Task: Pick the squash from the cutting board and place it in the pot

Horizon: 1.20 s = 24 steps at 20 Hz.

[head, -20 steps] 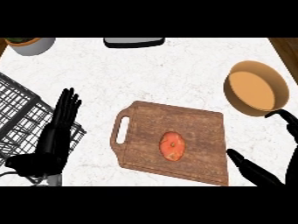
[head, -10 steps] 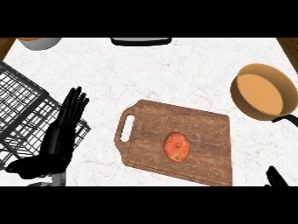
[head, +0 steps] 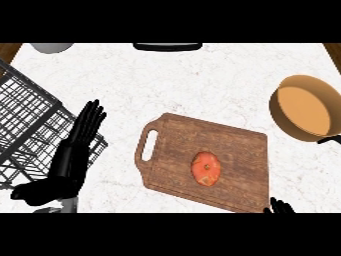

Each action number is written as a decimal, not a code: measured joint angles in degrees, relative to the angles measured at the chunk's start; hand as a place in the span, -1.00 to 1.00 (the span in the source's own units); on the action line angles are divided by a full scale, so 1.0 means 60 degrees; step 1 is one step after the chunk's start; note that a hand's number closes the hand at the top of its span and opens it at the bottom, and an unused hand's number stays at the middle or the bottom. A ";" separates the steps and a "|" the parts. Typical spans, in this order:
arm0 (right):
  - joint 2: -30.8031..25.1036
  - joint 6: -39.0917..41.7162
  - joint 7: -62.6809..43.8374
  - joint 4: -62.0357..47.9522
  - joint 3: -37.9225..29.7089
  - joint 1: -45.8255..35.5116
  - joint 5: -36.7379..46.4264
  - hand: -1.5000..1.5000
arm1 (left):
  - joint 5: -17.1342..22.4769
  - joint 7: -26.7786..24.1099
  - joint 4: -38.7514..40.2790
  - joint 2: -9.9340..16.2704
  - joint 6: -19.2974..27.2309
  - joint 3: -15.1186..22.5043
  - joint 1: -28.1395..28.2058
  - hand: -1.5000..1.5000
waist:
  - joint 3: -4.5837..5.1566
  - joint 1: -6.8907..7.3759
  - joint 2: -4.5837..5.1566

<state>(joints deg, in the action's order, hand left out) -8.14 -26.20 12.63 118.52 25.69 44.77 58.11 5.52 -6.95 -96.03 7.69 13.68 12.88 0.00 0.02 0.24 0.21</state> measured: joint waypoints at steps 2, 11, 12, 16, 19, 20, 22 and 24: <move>0.0485 0.0537 -0.0854 -0.0047 0.0323 -0.0386 0.0798 -1.00 | -0.0044 -0.0052 0.0113 -0.0054 0.0019 0.0001 -0.0047 0.00 | -0.0010 0.0017 -0.0017; 0.1255 0.2293 -0.4415 -0.1009 0.1102 -0.2634 0.2600 -1.00 | 0.0097 -0.0213 0.0239 -0.0034 -0.0284 -0.0113 0.0001 0.00 | -0.0043 0.0019 -0.0064; 0.1277 0.2415 -0.4721 -0.1164 0.1170 -0.2890 0.2647 -1.00 | 0.0064 -0.0279 0.0279 -0.0054 -0.0273 -0.0128 0.0004 0.00 | -0.0048 0.0012 -0.0071; 0.1308 0.2499 -0.5188 -0.1946 0.1133 -0.3612 0.2488 -1.00 | 0.0050 -0.0012 0.0127 -0.0082 -0.0248 -0.0173 0.0083 0.00 | -0.0042 -0.0013 -0.0078; 0.1332 0.2362 -0.5460 -0.2655 0.1080 -0.4378 0.2186 -1.00 | 0.0076 -0.0145 0.0145 -0.0085 -0.0371 -0.0223 0.0153 0.00 | -0.0051 -0.0017 -0.0083; 0.1337 0.2325 -0.5544 -0.2725 0.1170 -0.4376 0.2252 -1.00 | 0.0011 -0.0150 0.0135 -0.0111 -0.0324 -0.0222 0.0182 0.00 | -0.0053 -0.0027 -0.0086; 0.1342 0.2262 -0.5712 -0.3117 0.1092 -0.4803 0.2189 -1.00 | -0.0166 -0.0225 0.0278 -0.0230 -0.0182 -0.0198 0.0177 0.00 | -0.0052 -0.0026 -0.0086; 0.1347 0.2235 -0.5743 -0.3326 0.1031 -0.4970 0.2156 -1.00 | -0.0127 -0.0176 0.0374 -0.0260 -0.0256 -0.0257 0.0099 0.00 | -0.0048 -0.0035 -0.0093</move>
<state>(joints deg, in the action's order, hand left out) -0.06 -12.79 -21.82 98.57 31.87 14.95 71.04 4.76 -8.00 -93.79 6.13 12.15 11.34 0.59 -0.27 0.03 -0.35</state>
